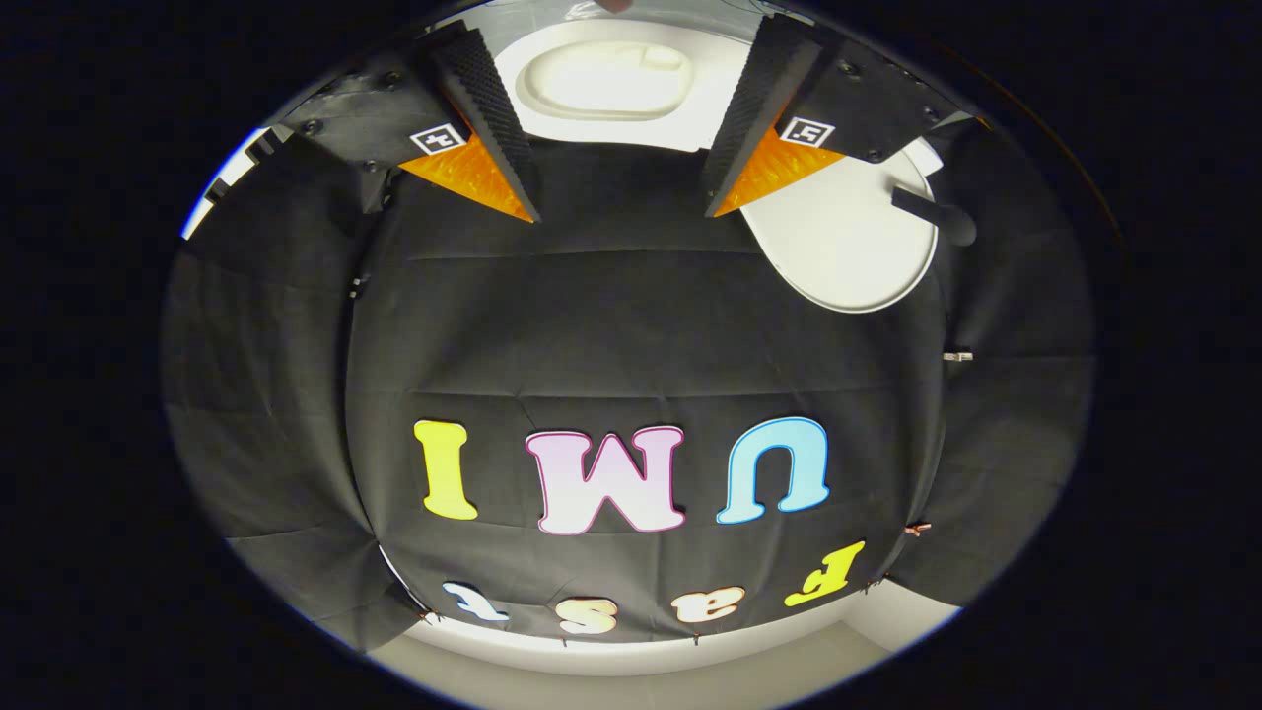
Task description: Open the toilet lid.
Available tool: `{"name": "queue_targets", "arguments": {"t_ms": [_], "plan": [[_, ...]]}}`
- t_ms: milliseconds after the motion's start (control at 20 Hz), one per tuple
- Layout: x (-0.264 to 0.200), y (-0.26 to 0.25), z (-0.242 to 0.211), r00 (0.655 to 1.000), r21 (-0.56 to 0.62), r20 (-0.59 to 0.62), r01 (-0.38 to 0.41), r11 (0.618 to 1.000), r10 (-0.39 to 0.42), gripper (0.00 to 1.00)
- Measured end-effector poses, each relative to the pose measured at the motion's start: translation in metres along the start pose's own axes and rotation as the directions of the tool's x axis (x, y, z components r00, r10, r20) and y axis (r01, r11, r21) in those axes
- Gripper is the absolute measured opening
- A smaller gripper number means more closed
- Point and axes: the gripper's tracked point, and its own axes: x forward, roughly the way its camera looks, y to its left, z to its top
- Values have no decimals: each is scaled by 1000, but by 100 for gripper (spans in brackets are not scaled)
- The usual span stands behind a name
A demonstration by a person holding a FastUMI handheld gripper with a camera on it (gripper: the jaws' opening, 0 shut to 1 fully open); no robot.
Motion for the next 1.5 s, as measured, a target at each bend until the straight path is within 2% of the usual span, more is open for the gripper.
{"name": "queue_targets", "arguments": {"t_ms": [500,950,1500], "plan": [[16,-23,-31,999,63,39,-24,998,21,99],[32,-59,-33,998,91,66,18,996,-24,99],[31,-50,-42,998,58,59,-12,998,9,99]]}}
